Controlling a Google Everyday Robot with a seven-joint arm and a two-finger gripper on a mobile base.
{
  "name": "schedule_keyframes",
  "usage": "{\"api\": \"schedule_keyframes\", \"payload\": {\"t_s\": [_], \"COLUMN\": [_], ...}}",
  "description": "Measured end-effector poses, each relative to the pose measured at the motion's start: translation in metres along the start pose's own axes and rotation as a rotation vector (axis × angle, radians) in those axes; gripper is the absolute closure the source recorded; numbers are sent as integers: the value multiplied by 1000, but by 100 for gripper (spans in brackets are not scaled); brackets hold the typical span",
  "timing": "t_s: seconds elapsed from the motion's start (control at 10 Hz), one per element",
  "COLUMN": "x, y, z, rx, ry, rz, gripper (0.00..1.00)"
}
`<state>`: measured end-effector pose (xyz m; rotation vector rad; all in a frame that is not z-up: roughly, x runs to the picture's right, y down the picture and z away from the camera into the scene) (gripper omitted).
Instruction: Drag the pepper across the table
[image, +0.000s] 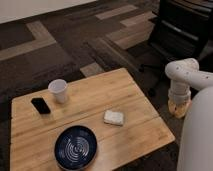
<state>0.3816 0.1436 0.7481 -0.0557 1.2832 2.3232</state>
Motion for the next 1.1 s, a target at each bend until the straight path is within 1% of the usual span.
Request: {"api": "schedule_keyframes", "payload": {"t_s": [0.1, 0.2, 0.3, 0.4, 0.5, 0.6, 0.7, 0.8, 1.1], "x": [1, 0, 0, 1, 1, 1, 1, 1, 1], "y": [2, 0, 1, 2, 2, 2, 2, 2, 1], "z": [-1, 0, -1, -1, -1, -1, -1, -1, -1], "rx": [-2, -1, -2, -2, -2, -2, -2, -2, -2], "ry": [0, 1, 0, 0, 0, 0, 0, 0, 0], "rz": [-2, 2, 1, -1, -1, -1, -1, -1, 0], "gripper": [94, 92, 82, 65, 51, 32, 23, 20, 20]}}
